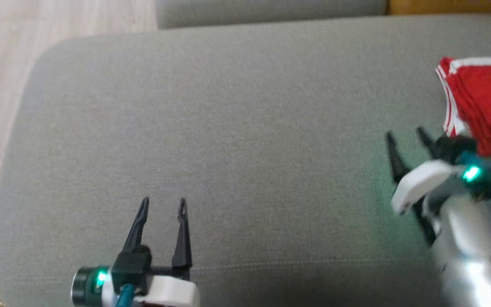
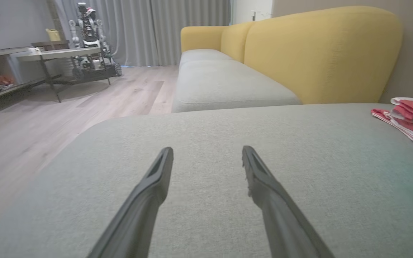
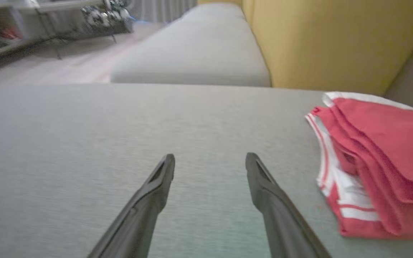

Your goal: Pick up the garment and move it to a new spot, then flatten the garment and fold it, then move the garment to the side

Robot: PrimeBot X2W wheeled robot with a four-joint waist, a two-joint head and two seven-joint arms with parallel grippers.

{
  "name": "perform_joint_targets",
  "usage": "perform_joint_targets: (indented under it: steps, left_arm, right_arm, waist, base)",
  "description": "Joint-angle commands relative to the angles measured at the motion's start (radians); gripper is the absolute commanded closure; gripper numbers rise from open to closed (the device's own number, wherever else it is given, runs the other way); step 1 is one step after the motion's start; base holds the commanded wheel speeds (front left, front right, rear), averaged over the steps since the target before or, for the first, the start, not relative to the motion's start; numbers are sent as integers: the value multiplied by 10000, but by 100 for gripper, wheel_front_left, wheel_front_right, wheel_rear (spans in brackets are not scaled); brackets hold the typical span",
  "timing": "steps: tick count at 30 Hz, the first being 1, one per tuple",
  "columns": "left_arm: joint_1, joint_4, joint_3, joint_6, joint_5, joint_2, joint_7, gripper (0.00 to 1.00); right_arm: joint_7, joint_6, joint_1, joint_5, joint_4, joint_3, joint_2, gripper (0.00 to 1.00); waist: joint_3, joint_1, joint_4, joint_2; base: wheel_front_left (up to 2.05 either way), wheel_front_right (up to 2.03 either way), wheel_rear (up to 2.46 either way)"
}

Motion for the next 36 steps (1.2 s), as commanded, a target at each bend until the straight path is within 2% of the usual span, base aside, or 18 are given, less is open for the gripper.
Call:
perform_joint_targets:
  steps: [1,5,7,10,12,19,32,33,34,36]
  left_arm:
    - [-82,-300,450,24,-106,-80,-49,0]
    - [223,-359,730,-36,-288,-140,-49,0]
    - [312,-471,862,-82,-281,-159,-49,0]
    - [419,-725,1023,-183,-181,-179,-49,0]
    - [516,-932,1120,-305,-44,-160,-49,0]
    - [922,-1283,1349,-702,314,-70,-49,0]
    - [1110,-1102,1575,-996,458,-127,-49,0]
    - [1143,-1054,1588,-1000,413,-139,-49,100]
    - [1426,-771,1239,-973,307,-58,2,100]
    - [1477,-481,1212,-967,176,-62,9,100]
  right_arm:
    - [-132,-4,541,206,-1144,259,185,0]
    - [-133,-4,2760,1062,-4430,603,607,0]
    - [-134,-4,3832,1065,-6005,547,664,0]
    - [-134,-4,5241,875,-7575,24,767,0]
    - [-134,-4,5871,961,-8194,-336,824,0]
    - [-135,-4,6586,937,-8682,152,847,0]
    - [-135,-4,6693,930,-8769,102,849,0]
    - [-135,-4,6696,939,-8775,113,849,100]
    - [-40,0,6880,967,-8388,-98,972,100]
    - [-8,0,6919,1093,-8056,-62,977,100]
  waist:
    - [-348,0,200,-1]
    - [-677,0,384,-1]
    - [-763,0,441,-1]
    - [-903,0,497,-1]
    - [-957,0,461,-1]
    - [-1047,0,247,-1]
    - [-1214,0,318,-1]
    - [-1226,0,319,-1]
    - [-1224,0,319,-1]
    - [-1218,0,314,-1]
  base:
    - [0,0,0]
    - [0,0,0]
    - [0,0,0]
    - [0,0,0]
    - [0,0,0]
    - [0,0,0]
    - [0,0,0]
    - [0,0,0]
    - [0,0,0]
    - [0,0,0]
